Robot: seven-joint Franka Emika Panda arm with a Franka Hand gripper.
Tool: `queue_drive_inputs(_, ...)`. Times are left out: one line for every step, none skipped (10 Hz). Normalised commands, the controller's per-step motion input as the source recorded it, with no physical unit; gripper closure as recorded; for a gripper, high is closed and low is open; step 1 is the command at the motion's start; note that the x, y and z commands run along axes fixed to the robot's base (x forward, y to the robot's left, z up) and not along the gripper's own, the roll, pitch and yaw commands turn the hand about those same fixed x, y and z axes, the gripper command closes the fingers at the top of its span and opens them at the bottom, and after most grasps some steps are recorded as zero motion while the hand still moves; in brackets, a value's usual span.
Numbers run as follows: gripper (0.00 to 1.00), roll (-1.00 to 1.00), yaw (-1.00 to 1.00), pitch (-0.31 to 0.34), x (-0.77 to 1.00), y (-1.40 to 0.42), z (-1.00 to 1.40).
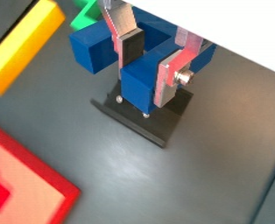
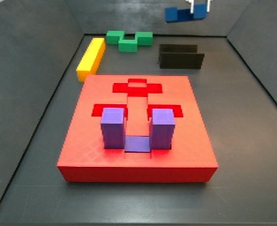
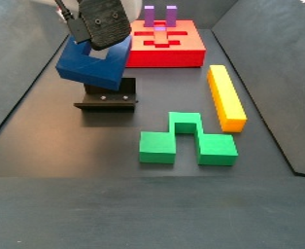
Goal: Pick up the blue object. Move up. Place the blue object on the fixture. Regrasp the blue object. Move to above the board. Insert the blue object.
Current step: Place the blue object on the fixture.
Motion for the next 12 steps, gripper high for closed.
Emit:
queue_drive_inputs(1.00,-0.01,0.70,0.054,0.47,-0.17,-0.15)
queue_drive_inputs(1.00,-0.14,0.57,0.009,0.49,-0.07,-0.09)
queue_drive_inputs(1.00,-0.18,0.10,0.000,0.29,0.00,-0.04)
queue_drive_inputs(1.00,0.00,0.00,-0.040,0.00,0.00,0.00)
queue_drive_inputs(1.00,0.00,0.00,-0.020,0.00,-0.03,-0.04)
queue_drive_inputs(1.00,-0.17,-0.19,-0.191,-0.20,0.21,0.00)
queue_drive_inputs(1.00,-0.92,-0.13,0.000,0.16,0.47,0.13)
queue_drive_inputs(1.00,-1.00,-0.07,0.249,0.38,0.29,0.23)
queue_drive_inputs(1.00,-1.00,-0.16,0.126,0.37,0.13,0.24)
queue_drive_inputs(1.00,-1.00,-0.14,0.131,0.31,0.13,0.16)
queue_drive_inputs(1.00,-0.74,-0.09,0.591,0.59,0.01,0.00)
queue_drive_inputs(1.00,-0.62,-0.07,0.763,0.56,0.00,-0.04)
